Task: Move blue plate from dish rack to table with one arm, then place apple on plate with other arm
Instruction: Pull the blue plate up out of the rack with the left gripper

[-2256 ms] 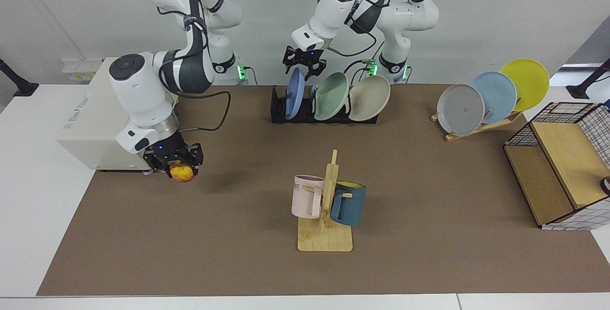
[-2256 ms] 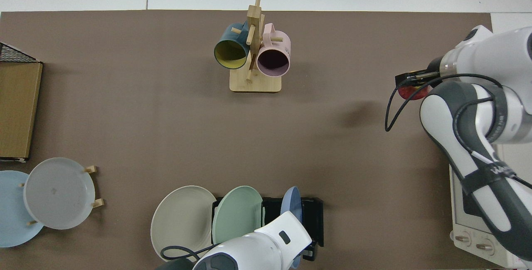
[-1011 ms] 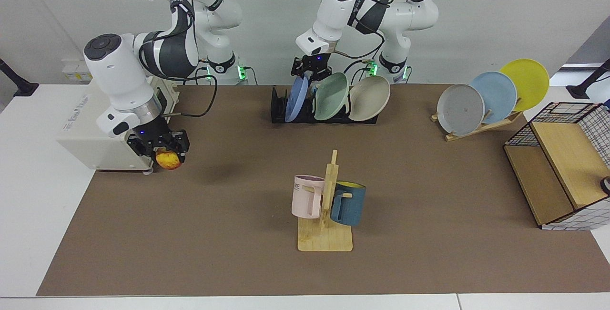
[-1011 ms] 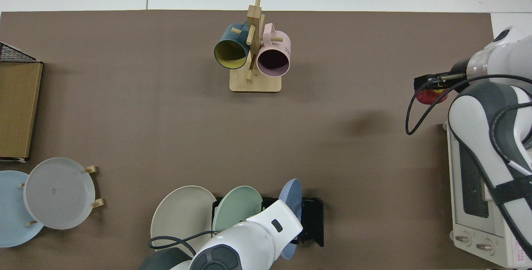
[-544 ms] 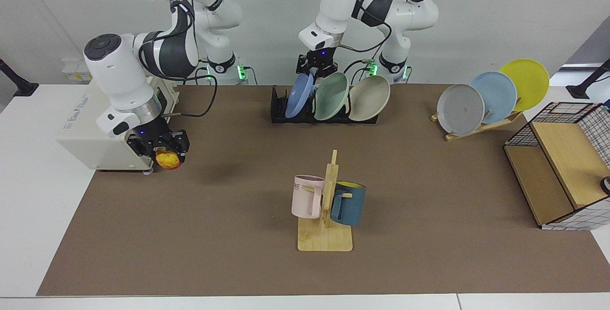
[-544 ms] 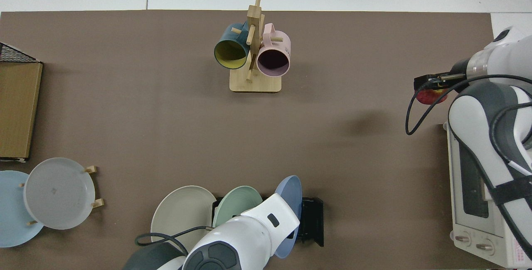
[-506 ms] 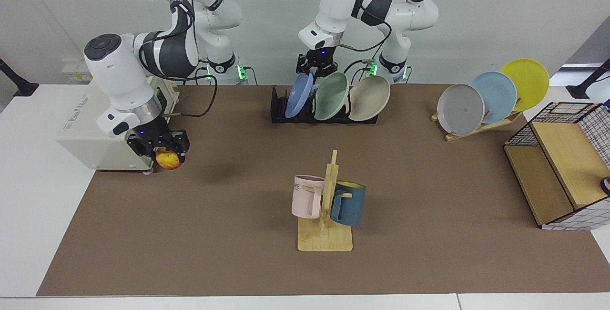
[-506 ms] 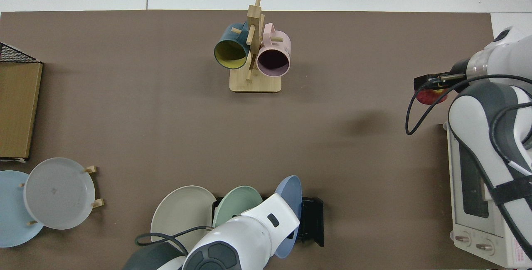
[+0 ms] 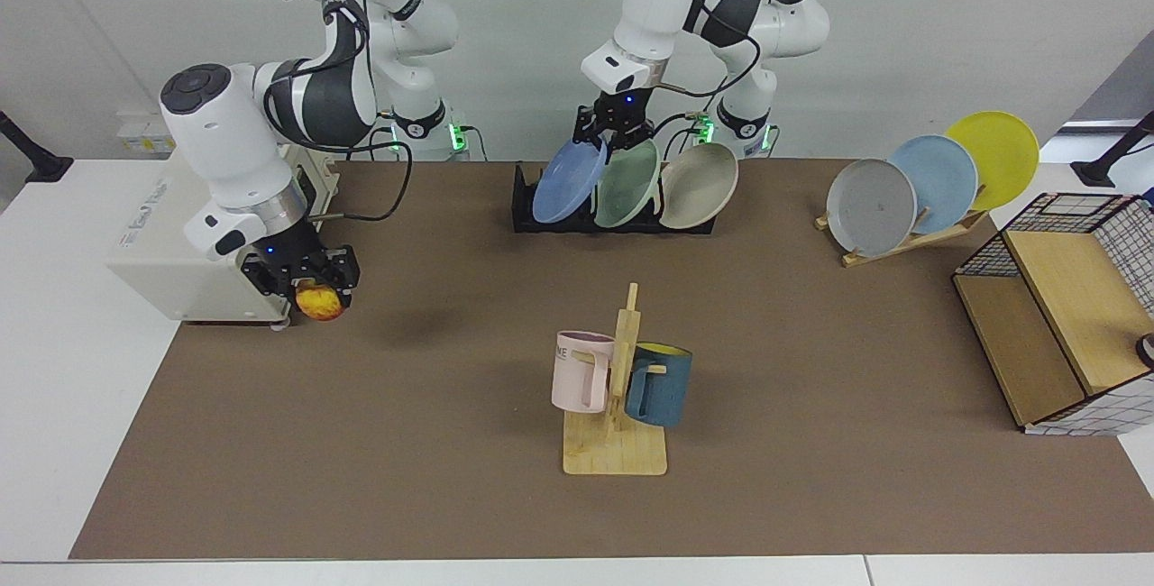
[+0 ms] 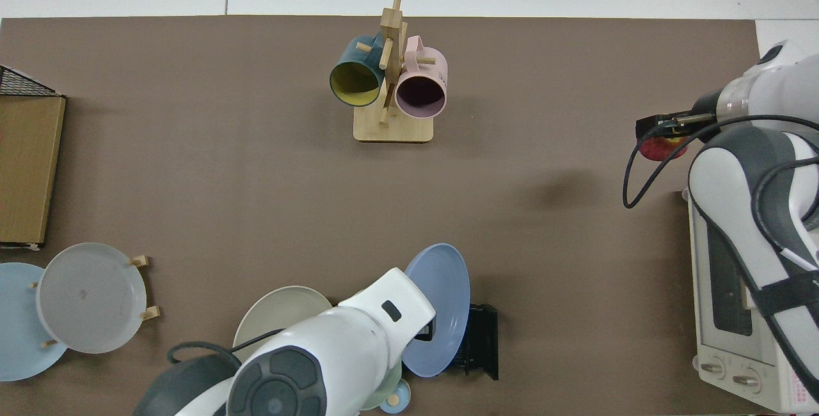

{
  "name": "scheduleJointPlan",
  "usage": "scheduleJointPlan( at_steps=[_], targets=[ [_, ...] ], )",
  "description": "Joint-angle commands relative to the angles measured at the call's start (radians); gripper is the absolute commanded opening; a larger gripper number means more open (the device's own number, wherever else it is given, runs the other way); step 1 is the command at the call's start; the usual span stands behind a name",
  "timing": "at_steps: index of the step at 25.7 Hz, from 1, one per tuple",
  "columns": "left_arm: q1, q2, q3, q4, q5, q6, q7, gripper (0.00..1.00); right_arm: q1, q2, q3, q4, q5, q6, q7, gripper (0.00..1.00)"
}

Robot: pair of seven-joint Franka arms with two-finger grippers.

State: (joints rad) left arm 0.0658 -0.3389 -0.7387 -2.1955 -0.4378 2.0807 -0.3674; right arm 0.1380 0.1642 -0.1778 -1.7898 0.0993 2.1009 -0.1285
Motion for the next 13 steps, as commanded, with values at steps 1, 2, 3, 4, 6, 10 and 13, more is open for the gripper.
scheduleJointPlan(
  at_steps=[1,2,3,4,6,10,13],
  targets=[
    [0.008,0.078,0.054,0.046,0.025,-0.018,0.025,0.0,0.014,-0.003,0.009,-0.005,0.01,0.013,0.017,0.0],
    [0.006,0.092,0.079,0.048,0.025,-0.016,0.04,0.0,0.018,0.0,0.009,-0.005,0.008,0.013,0.018,0.0],
    [0.005,0.104,0.099,0.049,0.025,-0.011,0.051,0.0,0.02,0.001,0.009,-0.005,0.007,0.013,0.021,0.0],
    [0.005,0.115,0.122,0.051,0.024,-0.007,0.065,0.0,0.022,0.003,0.009,-0.005,0.005,0.014,0.021,0.0],
    [0.005,0.144,0.171,0.063,0.018,0.001,0.097,0.0,0.028,0.004,0.009,-0.005,-0.003,0.045,0.027,0.0],
    [0.003,0.224,0.261,0.095,-0.03,0.018,0.241,0.0,0.06,0.034,0.006,0.009,-0.006,0.076,0.041,0.0],
    [0.003,0.267,0.3,0.097,-0.105,0.062,0.321,0.0,0.078,0.07,0.006,0.061,-0.007,0.077,0.072,0.0]
  ],
)
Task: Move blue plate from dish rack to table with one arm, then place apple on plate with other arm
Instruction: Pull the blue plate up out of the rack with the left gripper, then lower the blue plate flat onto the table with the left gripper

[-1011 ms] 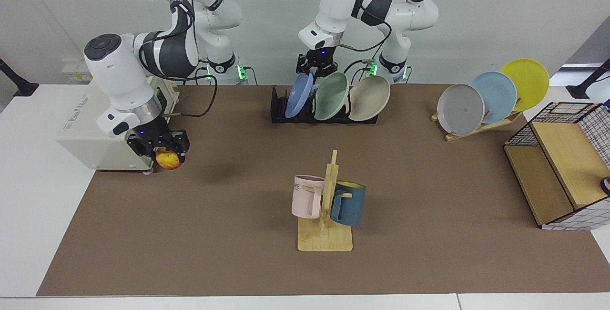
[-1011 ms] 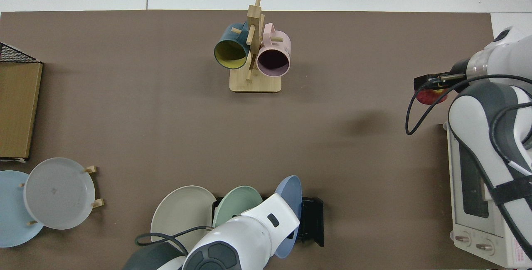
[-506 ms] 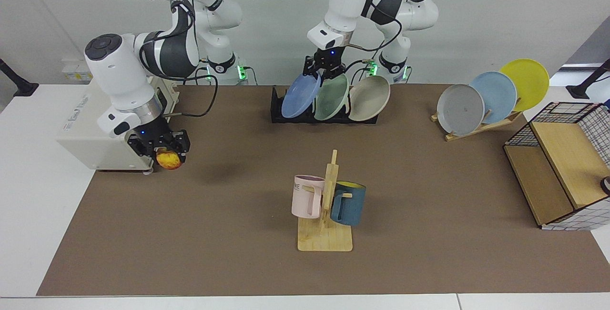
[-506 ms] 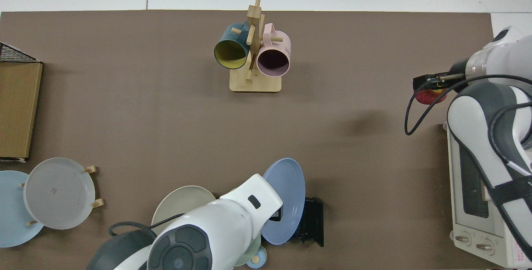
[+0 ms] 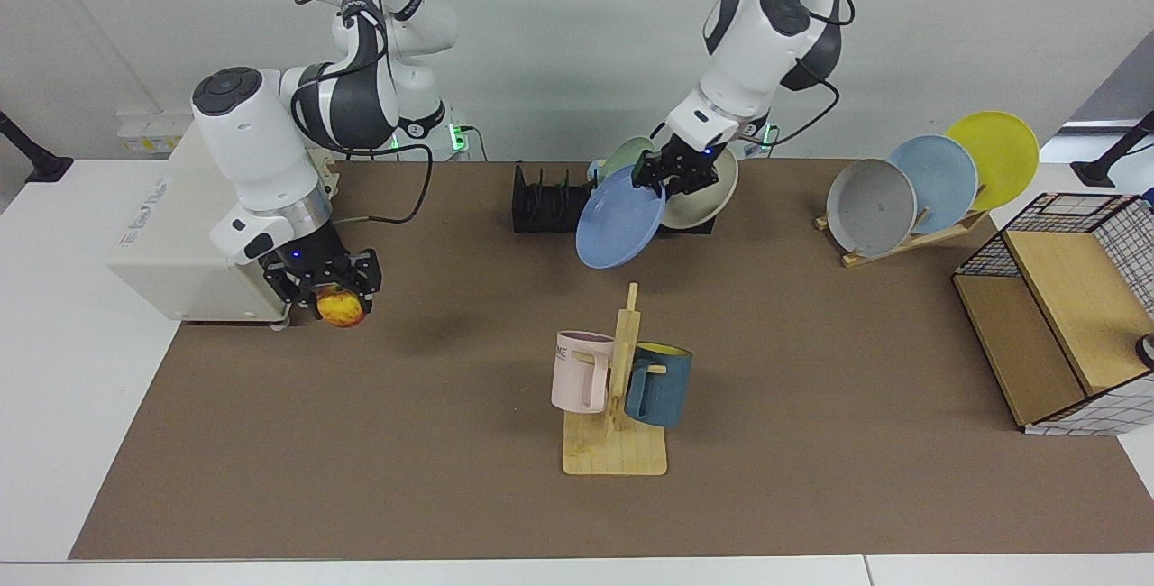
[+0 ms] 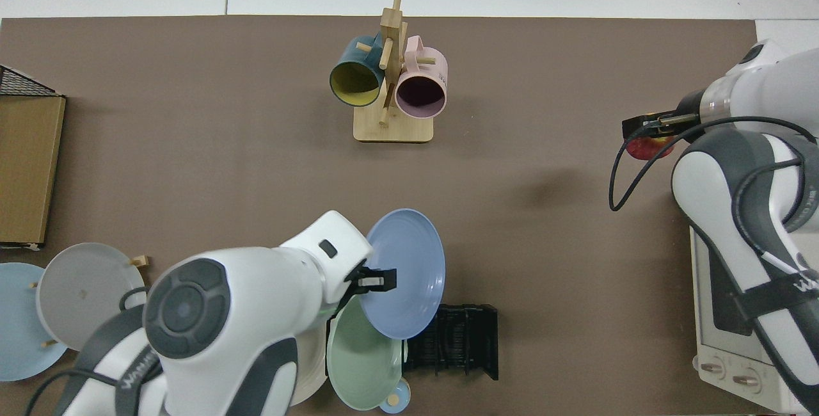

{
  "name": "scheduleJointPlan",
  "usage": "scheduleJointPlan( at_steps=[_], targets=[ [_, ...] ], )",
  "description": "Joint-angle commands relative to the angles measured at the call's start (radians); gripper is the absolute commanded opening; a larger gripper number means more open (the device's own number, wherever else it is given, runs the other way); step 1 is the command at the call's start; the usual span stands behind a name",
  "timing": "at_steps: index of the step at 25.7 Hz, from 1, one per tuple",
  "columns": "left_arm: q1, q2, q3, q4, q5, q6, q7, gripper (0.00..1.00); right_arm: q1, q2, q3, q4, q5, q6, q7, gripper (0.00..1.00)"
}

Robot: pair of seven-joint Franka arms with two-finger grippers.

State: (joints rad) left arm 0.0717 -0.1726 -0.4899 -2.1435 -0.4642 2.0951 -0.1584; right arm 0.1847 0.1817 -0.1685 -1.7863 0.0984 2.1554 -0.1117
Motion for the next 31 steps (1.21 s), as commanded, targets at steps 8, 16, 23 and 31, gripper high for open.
scheduleJointPlan(
  at_steps=[8,16,23,31],
  targets=[
    [0.0,0.238,0.189,0.045,-0.286,0.051,0.437,0.0,0.055,0.114,-0.002,0.058,-0.006,0.098,0.093,0.0],
    [0.017,0.346,0.206,0.034,-0.404,0.108,0.557,0.0,0.079,0.151,0.0,0.027,-0.005,0.124,0.153,0.0],
    [0.011,0.446,0.162,0.042,-0.465,0.181,0.631,0.0,0.068,0.142,-0.002,-0.048,-0.005,0.158,0.145,0.0],
    [0.002,0.452,0.133,0.04,-0.476,0.239,0.657,0.18,0.059,0.114,-0.009,-0.107,-0.009,0.152,0.132,0.0]
  ],
)
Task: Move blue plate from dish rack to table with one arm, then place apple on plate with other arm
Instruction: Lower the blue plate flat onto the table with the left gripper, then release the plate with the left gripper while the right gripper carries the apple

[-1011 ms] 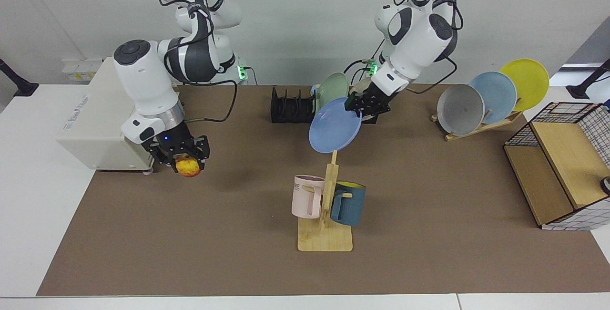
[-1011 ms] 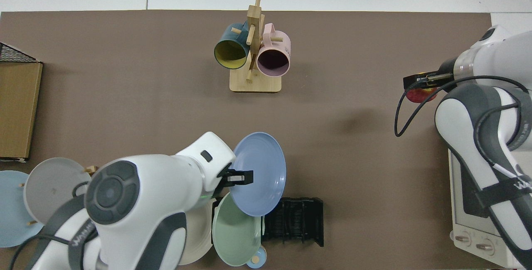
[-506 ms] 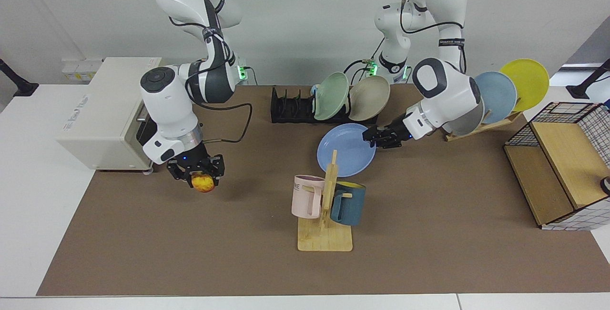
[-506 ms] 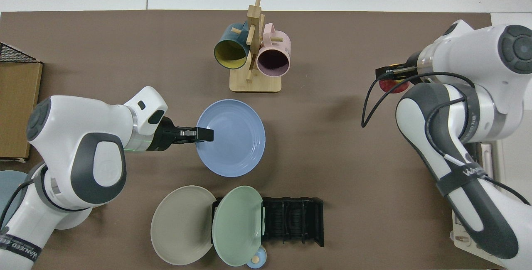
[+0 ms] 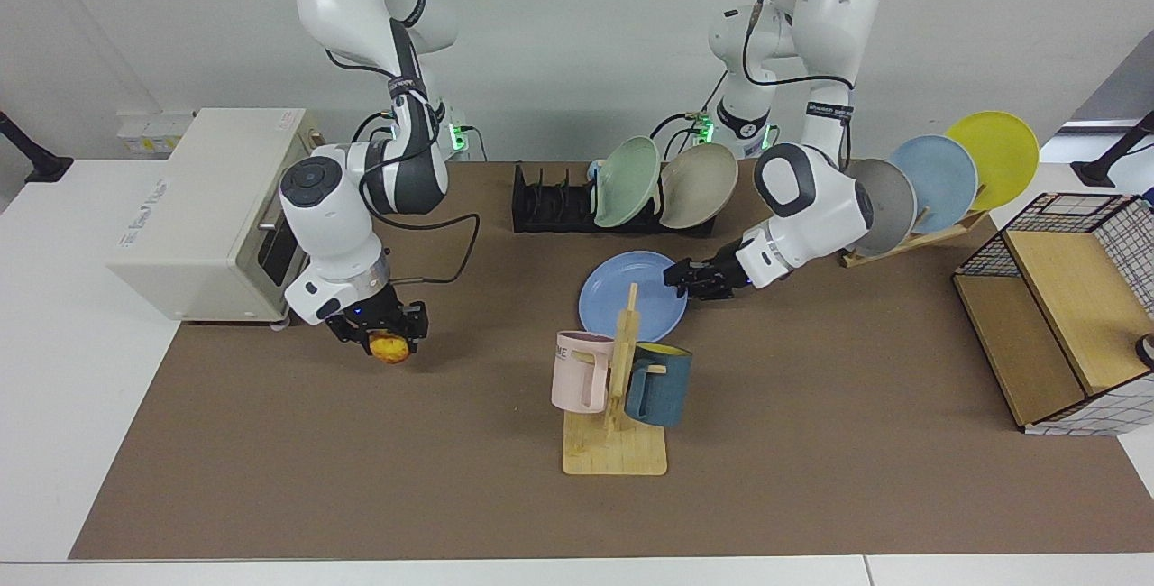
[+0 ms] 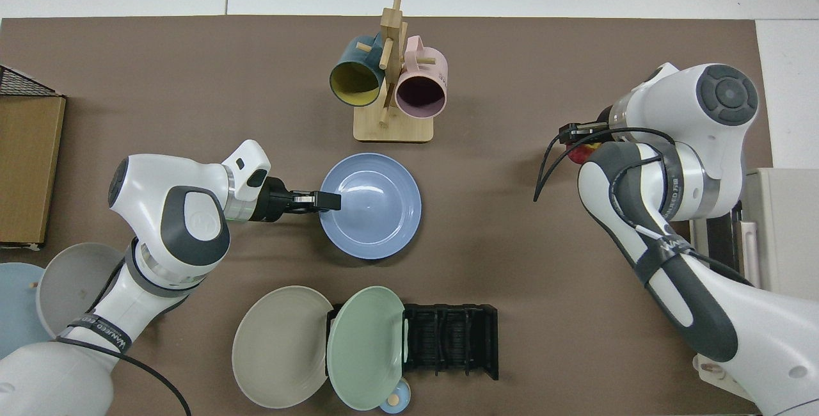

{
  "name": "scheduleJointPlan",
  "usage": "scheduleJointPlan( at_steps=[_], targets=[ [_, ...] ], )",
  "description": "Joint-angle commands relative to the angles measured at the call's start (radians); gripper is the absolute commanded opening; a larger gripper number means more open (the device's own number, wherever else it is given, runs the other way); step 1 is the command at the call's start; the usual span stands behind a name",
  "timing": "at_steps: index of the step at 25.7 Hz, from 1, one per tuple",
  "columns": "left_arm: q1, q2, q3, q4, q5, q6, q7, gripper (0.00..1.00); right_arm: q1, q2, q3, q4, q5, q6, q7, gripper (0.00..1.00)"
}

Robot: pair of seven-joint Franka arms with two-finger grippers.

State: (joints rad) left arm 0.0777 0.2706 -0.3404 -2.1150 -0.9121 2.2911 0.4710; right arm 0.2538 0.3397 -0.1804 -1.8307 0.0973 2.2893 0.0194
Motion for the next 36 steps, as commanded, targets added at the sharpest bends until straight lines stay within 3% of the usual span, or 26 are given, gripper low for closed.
scheduleJointPlan(
  at_steps=[1,2,6,13,23,30,36],
  targets=[
    [-0.004,0.01,-0.025,0.012,-0.03,0.054,0.028,0.2,-0.008,-0.048,0.002,-0.067,-0.008,0.016,0.001,0.0],
    [-0.004,0.01,-0.029,0.012,-0.031,0.059,0.028,0.23,-0.007,-0.054,0.004,-0.07,-0.008,0.013,0.008,0.0],
    [-0.004,0.01,-0.031,0.01,-0.04,0.06,0.026,0.5,0.034,-0.074,0.004,-0.062,-0.008,-0.001,0.04,0.0],
    [-0.007,-0.007,-0.051,0.029,-0.002,0.079,-0.075,0.63,0.116,-0.091,-0.001,-0.047,-0.011,-0.042,0.131,0.0],
    [-0.006,-0.1,-0.057,0.119,0.291,0.01,-0.394,0.66,0.275,-0.111,0.004,-0.022,-0.027,-0.065,0.352,0.0],
    [-0.006,-0.223,-0.005,0.199,0.45,-0.18,-0.511,0.67,0.341,-0.108,0.009,-0.004,-0.016,-0.057,0.395,0.0],
    [-0.004,-0.249,0.003,0.32,0.623,-0.376,-0.543,0.67,0.426,-0.079,0.009,0.019,-0.011,-0.031,0.513,0.0]
  ],
)
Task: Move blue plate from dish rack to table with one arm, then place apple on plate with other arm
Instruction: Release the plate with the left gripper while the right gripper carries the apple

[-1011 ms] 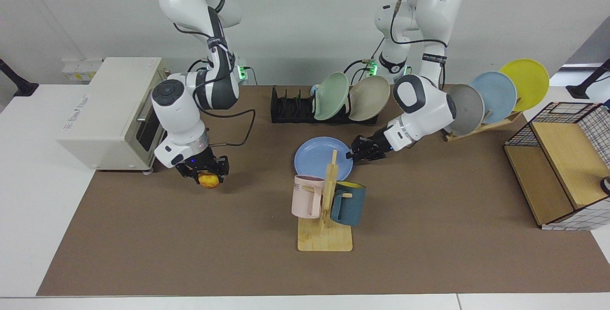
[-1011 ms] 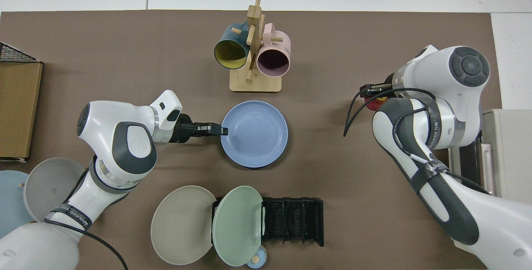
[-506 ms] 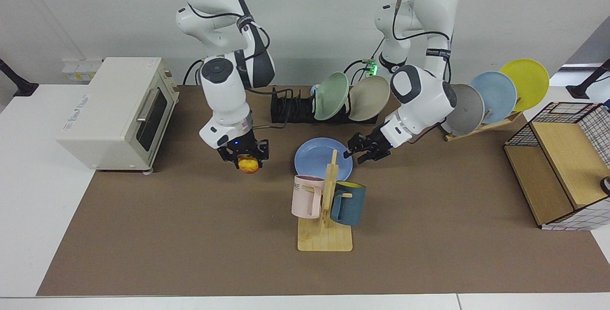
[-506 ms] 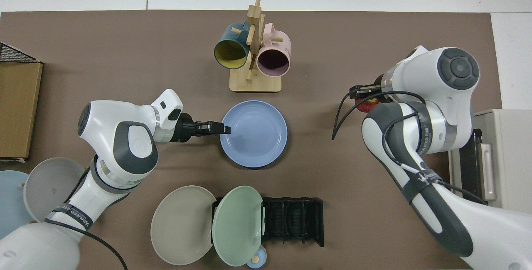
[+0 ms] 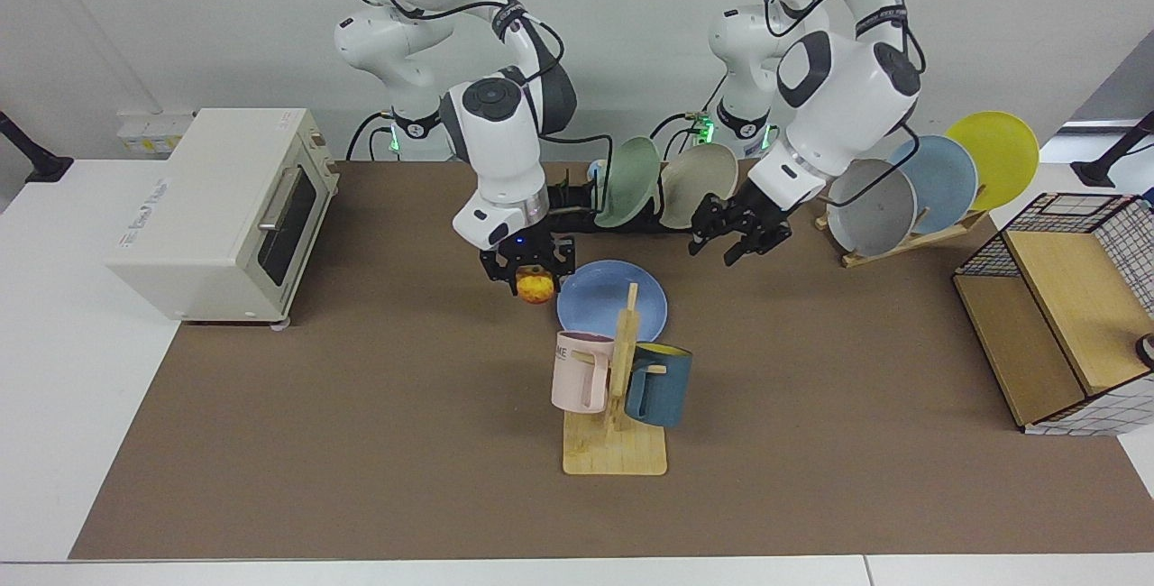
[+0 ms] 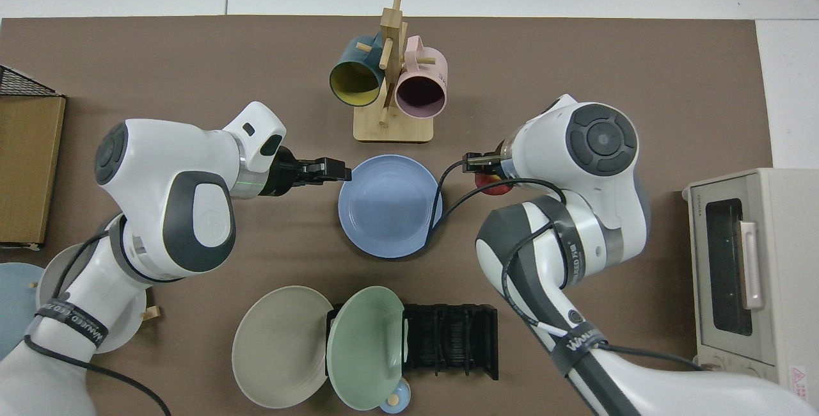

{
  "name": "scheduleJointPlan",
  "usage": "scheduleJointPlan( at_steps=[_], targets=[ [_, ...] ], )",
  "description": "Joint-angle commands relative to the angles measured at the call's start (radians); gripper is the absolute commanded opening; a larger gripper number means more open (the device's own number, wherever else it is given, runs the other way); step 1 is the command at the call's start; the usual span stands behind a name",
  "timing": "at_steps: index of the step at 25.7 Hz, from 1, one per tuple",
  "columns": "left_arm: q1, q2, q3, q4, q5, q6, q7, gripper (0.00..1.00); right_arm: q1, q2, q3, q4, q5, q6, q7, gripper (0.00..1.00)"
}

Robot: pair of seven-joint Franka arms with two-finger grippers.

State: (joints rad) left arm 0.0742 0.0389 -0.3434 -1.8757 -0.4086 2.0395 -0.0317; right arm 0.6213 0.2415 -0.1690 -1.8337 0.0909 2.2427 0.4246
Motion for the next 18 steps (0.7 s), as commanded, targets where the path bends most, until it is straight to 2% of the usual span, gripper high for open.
scheduleJointPlan(
  at_steps=[1,4,8,14,18],
  targets=[
    [-0.001,-0.019,0.007,0.102,0.151,-0.155,-0.04,0.68,0.072,0.033,-0.003,0.031,-0.005,0.034,0.133,0.0],
    [-0.001,-0.016,0.007,0.197,0.24,-0.244,-0.05,0.67,0.113,0.067,-0.003,0.04,-0.003,0.067,0.18,0.0],
    [-0.02,-0.014,0.052,0.283,0.361,-0.389,-0.042,0.67,0.156,0.104,-0.004,0.04,-0.006,0.116,0.226,0.0],
    [-0.086,-0.017,0.139,0.302,0.409,-0.475,0.01,0.67,0.163,0.133,-0.001,0.039,0.0,0.166,0.237,0.0],
    [-0.097,-0.019,0.178,0.3,0.401,-0.481,0.062,0.67,0.16,0.153,0.0,0.036,-0.002,0.179,0.224,0.0]
  ],
)
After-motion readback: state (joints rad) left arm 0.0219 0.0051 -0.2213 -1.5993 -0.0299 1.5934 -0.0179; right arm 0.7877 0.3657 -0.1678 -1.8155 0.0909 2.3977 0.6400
